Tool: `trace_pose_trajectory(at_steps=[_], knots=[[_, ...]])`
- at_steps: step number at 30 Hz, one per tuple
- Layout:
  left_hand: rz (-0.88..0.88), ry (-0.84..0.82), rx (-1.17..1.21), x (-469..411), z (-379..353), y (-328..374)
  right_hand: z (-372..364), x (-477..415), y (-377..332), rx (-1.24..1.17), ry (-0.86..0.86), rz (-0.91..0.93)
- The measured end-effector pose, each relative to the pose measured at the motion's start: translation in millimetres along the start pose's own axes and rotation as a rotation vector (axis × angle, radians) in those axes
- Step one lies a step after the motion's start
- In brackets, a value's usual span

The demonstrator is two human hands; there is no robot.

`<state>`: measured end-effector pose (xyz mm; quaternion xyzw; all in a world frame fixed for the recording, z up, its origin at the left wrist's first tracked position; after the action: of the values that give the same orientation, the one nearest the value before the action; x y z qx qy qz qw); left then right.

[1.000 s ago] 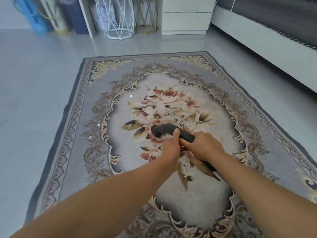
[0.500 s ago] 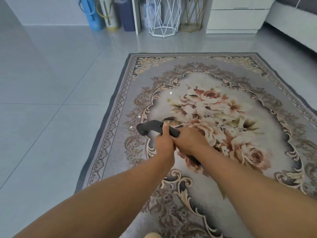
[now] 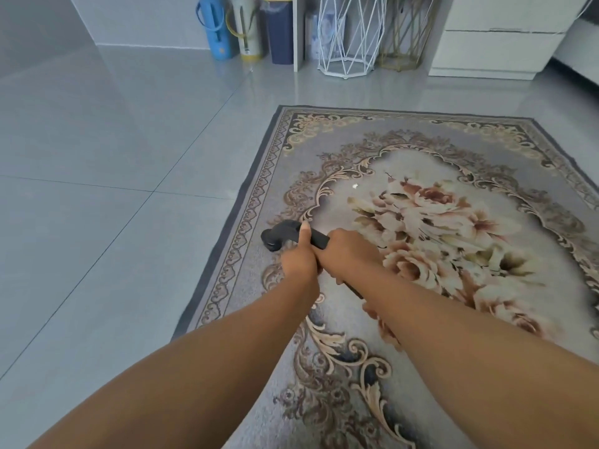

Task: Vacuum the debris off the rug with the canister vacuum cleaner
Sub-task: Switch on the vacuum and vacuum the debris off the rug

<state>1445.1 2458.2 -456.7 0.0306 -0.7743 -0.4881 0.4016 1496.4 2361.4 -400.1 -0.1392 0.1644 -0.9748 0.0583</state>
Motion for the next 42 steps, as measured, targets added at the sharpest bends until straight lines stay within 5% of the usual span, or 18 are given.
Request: trace_pose_trajectory(at_steps=[18,30,42], knots=[[0.021,-0.071,0.037,-2.0,-58.2,0.2,35.6,-23.0,35.3,-0.099,-0.067,-0.060],[0.038,-0.415,-0.046,30.5,-156.7,0.2,101.7,-23.4,121.0,-0.075,0.150,-0.154],[0.053,-0.353,-0.035,-42.4,-233.7,13.6,106.9,-129.0,151.4,-0.170,0.176,-0.268]])
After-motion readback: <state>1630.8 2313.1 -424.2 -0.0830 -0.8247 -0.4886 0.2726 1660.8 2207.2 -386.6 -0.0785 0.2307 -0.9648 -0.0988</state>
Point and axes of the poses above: each hand's wrist, its own x-axis away from the middle knuckle, its own z-axis out of the back of the hand, y = z × x, the point moved 9 cm from there along -x, towards the middle knuckle, and after that the axes turned 1 degree about -x, right-handed, at the moved point
